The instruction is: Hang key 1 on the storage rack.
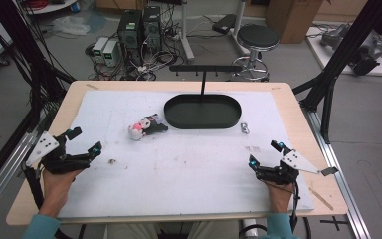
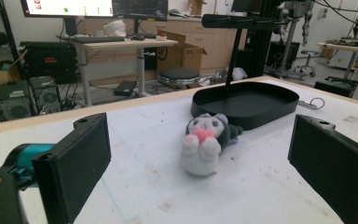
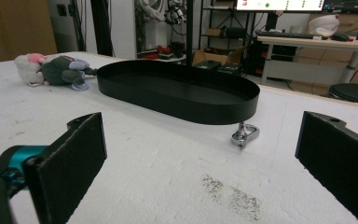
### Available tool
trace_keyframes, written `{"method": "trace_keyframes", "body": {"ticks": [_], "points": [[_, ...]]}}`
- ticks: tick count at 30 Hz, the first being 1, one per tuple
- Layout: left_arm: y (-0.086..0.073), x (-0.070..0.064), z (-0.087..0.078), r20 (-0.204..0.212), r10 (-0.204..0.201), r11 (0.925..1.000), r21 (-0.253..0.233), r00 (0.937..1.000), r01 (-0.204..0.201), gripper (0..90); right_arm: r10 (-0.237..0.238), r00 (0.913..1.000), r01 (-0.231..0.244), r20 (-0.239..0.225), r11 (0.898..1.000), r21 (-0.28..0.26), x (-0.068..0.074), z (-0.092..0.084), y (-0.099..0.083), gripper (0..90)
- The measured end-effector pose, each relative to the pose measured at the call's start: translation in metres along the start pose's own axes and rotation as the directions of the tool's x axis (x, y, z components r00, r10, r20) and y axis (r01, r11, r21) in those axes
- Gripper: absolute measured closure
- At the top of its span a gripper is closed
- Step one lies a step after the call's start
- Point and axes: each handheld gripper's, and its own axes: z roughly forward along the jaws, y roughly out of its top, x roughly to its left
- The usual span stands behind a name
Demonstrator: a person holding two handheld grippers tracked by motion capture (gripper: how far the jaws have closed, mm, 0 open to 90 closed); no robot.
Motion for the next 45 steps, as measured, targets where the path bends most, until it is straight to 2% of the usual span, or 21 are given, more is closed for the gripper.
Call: {"method": "trace_keyframes", "body": {"ticks": [3, 4, 8, 10, 13, 16, 17, 22, 25, 26, 28, 31, 32, 33, 34, 40, 41, 42, 44, 45], "points": [[0.013, 0.003, 0.01, 0.013, 0.036, 0.9989, 0.03, 0.9993, -0.036, 6.2, 0.008, 1.0, -0.008, -0.001, 1.0, 0.003, 0.0, 0.0, 0.0, 1.0], [0.016, 0.003, 0.012, 0.019, 0.036, 0.9986, 0.038, 0.9992, -0.037, 6.2, 0.007, 1.0, -0.007, -0.001, 1.0, 0.001, 0.0, 0.0, 0.0, 1.0], [0.03, 0.005, 0.028, 0.066, 0.067, 0.9921, 0.102, 0.9956, -0.073, 6.2, 0.009, 1.0, -0.009, -0.001, 1.0, 0.001, 0.0, 0.0, 0.0, 1.0], [0.035, 0.008, 0.037, 0.11, 0.09, 0.9857, 0.133, 0.9899, -0.104, 6.2, 0.006, 1.0, -0.006, -0.001, 1.0, -0.002, -0.001, -0.001, 0.0, 1.0], [0.042, 0.012, 0.047, 0.123, 0.088, 0.977, 0.183, 0.9885, -0.11, 6.2, 0.007, 1.0, -0.007, -0.001, 1.0, -0.003, 0.0, -0.001, 0.0, 1.0], [0.048, 0.013, 0.056, 0.134, 0.104, 0.9705, 0.203, 0.9855, -0.13, 6.2, 0.014, 0.9999, -0.014, 0.0, 1.0, -0.003, 0.0, -0.001, 0.0, 1.0], [0.051, 0.013, 0.06, 0.139, 0.111, 0.9654, 0.22, 0.9841, -0.14, 6.2, 0.014, 0.9999, -0.014, 0.0, 1.0, -0.004, 0.0, -0.001, 0.0, 1.0], [0.062, 0.014, 0.077, 0.158, 0.122, 0.9496, 0.269, 0.98, -0.161, 6.2, 0.014, 0.9999, -0.014, 0.0, 1.0, -0.008, -0.001, -0.001, 0.0, 1.0], [0.068, 0.014, 0.086, 0.176, 0.129, 0.9357, 0.305, 0.976, -0.178, 6.2, 0.013, 0.9999, -0.013, 0.001, 1.0, -0.008, -0.001, -0.001, 0.0, 1.0], [0.071, 0.013, 0.091, 0.183, 0.136, 0.9269, 0.323, 0.9737, -0.19, 6.2, 0.011, 0.9999, -0.011, 0.001, 1.0, -0.009, -0.001, -0.001, 0.0, 1.0], [0.075, 0.011, 0.098, 0.195, 0.149, 0.9147, 0.345, 0.9694, -0.21, 6.2, 0.013, 0.9999, -0.013, -0.001, 1.0, -0.008, -0.001, -0.001, 0.0, 1.0], [0.078, 0.007, 0.11, 0.213, 0.177, 0.8878, 0.387, 0.9609, -0.249, 6.2, 0.01, 0.9999, -0.01, -0.001, 1.0, -0.011, -0.001, -0.001, 0.0, 1.0], [0.078, 0.007, 0.113, 0.218, 0.176, 0.884, 0.394, 0.9598, -0.252, 6.1, 0.01, 0.9999, -0.01, -0.001, 1.0, -0.011, -0.001, -0.001, 0.0, 1.0], [0.077, 0.006, 0.117, 0.222, 0.169, 0.8788, 0.407, 0.9603, -0.249, 6.2, 0.013, 0.9999, -0.013, -0.002, 1.0, -0.009, -0.001, -0.001, 0.0, 1.0], [0.077, 0.006, 0.122, 0.228, 0.166, 0.8696, 0.425, 0.9593, -0.251, 6.2, 0.015, 0.9999, -0.015, 0.0, 1.0, -0.011, -0.001, -0.002, 0.0, 1.0], [0.072, 0.004, 0.139, 0.237, 0.16, 0.8378, 0.481, 0.9583, -0.259, 6.2, 0.016, 0.9999, -0.016, 0.001, 1.0, -0.01, -0.001, -0.002, -0.001, 1.0], [0.071, 0.004, 0.142, 0.236, 0.166, 0.827, 0.495, 0.9575, -0.266, 6.2, 0.016, 0.9999, -0.016, 0.001, 1.0, -0.01, -0.001, -0.002, -0.001, 1.0], [0.07, 0.004, 0.145, 0.234, 0.166, 0.8197, 0.507, 0.958, -0.266, 6.2, 0.015, 0.9999, -0.015, 0.0, 1.0, -0.01, -0.001, -0.002, -0.001, 1.0], [0.066, 0.003, 0.15, 0.23, 0.158, 0.8139, 0.52, 0.9602, -0.259, 6.2, 0.016, 0.9999, -0.016, 0.0, 1.0, -0.01, -0.001, -0.002, 0.0, 1.0], [0.064, 0.003, 0.153, 0.229, 0.156, 0.8064, 0.532, 0.9607, -0.258, 6.2, 0.016, 0.9999, -0.016, 0.0, 1.0, -0.011, -0.001, -0.002, -0.001, 1.0]]}}
